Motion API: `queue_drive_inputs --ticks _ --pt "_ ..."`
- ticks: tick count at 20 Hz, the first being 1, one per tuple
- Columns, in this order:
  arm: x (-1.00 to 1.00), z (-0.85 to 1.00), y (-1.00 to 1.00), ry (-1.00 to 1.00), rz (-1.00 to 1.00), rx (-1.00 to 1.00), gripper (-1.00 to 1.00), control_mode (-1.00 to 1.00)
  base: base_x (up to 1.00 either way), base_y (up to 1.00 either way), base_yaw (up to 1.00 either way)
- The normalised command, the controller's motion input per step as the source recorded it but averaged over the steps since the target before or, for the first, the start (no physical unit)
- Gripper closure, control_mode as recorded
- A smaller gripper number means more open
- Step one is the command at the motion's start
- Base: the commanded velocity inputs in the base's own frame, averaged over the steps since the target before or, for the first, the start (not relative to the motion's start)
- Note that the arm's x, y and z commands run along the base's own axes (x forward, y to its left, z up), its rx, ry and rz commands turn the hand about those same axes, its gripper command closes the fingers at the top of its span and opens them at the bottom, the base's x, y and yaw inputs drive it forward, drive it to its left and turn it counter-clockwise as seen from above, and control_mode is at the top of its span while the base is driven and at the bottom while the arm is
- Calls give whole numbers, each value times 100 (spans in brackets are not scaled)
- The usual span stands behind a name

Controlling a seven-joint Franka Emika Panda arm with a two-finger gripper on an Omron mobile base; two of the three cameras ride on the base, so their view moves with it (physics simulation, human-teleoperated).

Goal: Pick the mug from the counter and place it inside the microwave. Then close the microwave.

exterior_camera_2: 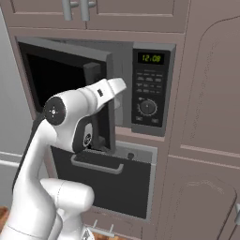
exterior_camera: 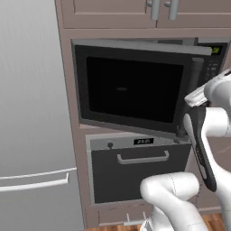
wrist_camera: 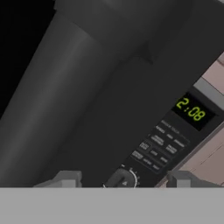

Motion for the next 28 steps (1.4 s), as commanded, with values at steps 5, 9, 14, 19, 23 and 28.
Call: queue_drive_inputs --ticks 5,9,14,19,23,28 --pt "56 0 0 -1 0 0 -100 -100 0 0 0" --pt "56 0 0 0 0 0 -100 -100 0 0 0" --pt "47 0 0 0 0 0 -100 -100 0 0 0" --pt "36 0 0 0 0 0 -100 -100 0 0 0" --pt "43 0 0 0 -3 0 -100 -100 0 0 0" --pt "44 0 0 0 -6 0 -100 -100 0 0 0"
